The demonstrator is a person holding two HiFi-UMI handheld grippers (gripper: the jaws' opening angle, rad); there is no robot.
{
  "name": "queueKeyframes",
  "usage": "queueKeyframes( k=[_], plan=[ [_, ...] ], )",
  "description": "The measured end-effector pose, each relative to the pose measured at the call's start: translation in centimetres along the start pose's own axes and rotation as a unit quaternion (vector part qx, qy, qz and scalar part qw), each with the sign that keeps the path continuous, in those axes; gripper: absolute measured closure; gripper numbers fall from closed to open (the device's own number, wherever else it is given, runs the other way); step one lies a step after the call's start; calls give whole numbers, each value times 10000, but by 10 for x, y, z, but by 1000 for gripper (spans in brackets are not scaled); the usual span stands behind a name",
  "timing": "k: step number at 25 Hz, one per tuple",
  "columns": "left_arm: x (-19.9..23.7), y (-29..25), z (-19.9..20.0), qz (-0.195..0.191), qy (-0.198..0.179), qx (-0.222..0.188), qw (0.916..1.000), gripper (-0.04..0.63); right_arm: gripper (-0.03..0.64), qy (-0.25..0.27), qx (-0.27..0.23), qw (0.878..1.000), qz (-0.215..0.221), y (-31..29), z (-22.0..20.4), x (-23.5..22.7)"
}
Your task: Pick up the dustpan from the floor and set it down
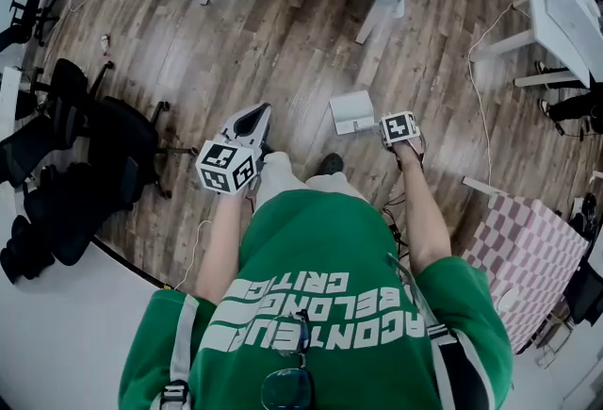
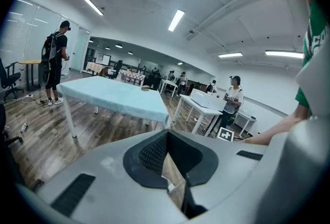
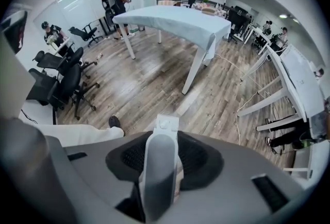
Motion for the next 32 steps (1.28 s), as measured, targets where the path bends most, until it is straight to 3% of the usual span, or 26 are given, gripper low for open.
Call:
queueKeyframes(
  k=[4, 9, 16, 20, 25, 32],
  plan=[
    [-3, -10, 4, -167, -69, 25, 9998, 603, 479, 51, -519, 9986, 110, 28, 2, 4],
    [-16, -28, 6, -465, -154, 60, 9988, 603, 479, -249, -1296, 9912, 71, 78, -2, 4],
    [-49, -56, 1, -972, -252, 166, 9948, 603, 486, -607, -2520, 9647, -459, 147, -28, -1],
    [-71, -67, -5, -1257, -297, 258, 9913, 603, 551, -853, -3015, 9471, -687, 180, -45, -1],
    [-98, -78, -13, -1542, -362, 335, 9868, 603, 606, -1052, -3300, 9340, -874, 201, -68, -3],
    [-116, -80, -20, -1694, -390, 446, 9838, 603, 609, -1281, -3400, 9286, -759, 212, -91, -2]
  ],
)
Point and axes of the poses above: the fingertips, and each gripper's own axes: y backward along the fingers, x to its left, z out of its top, the point moved 10 cm from there along y, backward along the fingers, and after that the axes turned 10 degrees about -x, right-handed, at the moved point
